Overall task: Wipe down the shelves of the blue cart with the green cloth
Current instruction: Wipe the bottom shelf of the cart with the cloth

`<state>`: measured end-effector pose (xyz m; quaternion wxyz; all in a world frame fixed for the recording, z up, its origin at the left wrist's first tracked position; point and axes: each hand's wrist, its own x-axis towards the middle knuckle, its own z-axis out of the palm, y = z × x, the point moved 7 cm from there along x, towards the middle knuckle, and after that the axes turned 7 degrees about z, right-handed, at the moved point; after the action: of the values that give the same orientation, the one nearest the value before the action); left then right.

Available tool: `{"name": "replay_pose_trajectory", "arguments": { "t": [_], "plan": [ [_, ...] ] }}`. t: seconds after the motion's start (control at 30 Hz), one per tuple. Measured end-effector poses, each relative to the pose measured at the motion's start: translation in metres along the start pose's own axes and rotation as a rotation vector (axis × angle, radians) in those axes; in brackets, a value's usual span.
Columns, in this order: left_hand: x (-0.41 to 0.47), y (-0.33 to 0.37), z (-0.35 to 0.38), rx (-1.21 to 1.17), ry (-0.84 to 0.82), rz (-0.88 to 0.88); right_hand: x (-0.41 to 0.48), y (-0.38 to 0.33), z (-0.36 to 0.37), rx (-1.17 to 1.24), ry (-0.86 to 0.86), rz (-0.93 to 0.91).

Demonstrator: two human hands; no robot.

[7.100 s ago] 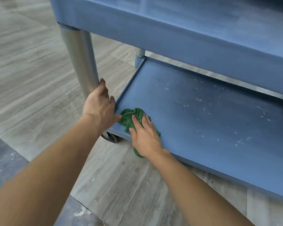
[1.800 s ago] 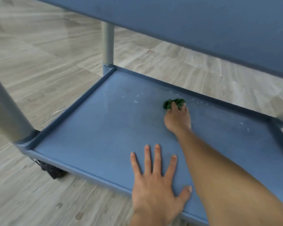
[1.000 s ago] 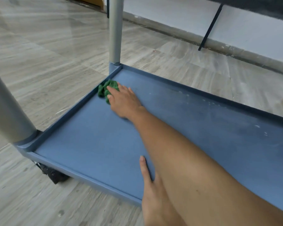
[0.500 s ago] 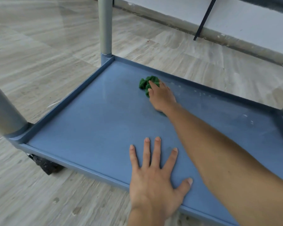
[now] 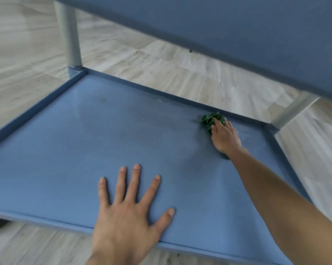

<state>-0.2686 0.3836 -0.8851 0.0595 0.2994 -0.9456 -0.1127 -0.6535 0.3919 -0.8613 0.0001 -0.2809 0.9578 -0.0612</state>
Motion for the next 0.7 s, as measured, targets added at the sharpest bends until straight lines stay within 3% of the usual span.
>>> {"name": "replay_pose_trajectory", "arguments": {
  "t": [0.4, 0.7],
  "plan": [
    [0.0, 0.002, 0.003, 0.065, 0.033, 0.032, -0.033, 0.196, -0.032, -0.155, -0.032, 0.323],
    [0.016, 0.007, -0.006, -0.074, -0.072, -0.079, -0.044, 0.186, -0.039, -0.073, 0.078, 0.297]
  ]
}}
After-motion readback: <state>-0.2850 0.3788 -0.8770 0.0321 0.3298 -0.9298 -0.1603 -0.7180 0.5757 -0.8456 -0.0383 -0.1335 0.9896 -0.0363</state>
